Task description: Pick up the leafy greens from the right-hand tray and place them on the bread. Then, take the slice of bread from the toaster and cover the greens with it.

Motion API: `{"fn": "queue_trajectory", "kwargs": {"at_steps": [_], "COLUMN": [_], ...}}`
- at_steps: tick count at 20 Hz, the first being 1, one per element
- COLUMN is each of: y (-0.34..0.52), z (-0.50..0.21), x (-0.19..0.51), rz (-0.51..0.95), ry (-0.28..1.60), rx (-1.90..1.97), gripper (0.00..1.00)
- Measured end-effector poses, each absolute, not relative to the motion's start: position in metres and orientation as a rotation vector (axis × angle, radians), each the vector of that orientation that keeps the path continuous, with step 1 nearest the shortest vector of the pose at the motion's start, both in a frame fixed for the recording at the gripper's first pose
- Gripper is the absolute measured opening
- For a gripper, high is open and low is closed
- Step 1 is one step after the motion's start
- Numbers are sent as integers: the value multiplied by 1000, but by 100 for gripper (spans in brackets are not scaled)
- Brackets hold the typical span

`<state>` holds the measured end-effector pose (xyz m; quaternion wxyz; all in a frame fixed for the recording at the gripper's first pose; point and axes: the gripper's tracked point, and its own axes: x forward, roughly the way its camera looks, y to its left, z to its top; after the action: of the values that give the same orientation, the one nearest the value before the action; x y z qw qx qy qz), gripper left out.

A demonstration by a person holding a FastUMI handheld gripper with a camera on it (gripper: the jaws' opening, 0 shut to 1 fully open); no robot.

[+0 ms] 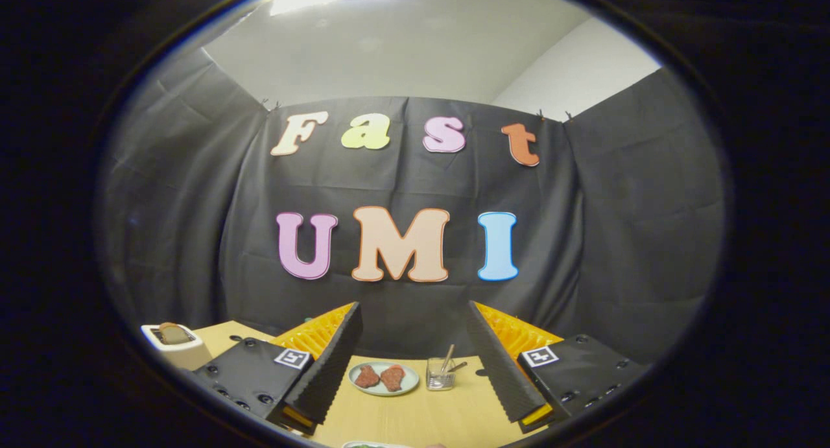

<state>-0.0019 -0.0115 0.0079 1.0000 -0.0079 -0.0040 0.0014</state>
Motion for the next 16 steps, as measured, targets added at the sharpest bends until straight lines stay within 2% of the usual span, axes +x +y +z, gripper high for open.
{"fn": "queue_trajectory", "kwargs": {"at_steps": [16], "y": [-12], "z": [-59], "x": [1], "rz": [237], "ry": [157], "rx": [-131], "gripper": [100]}}
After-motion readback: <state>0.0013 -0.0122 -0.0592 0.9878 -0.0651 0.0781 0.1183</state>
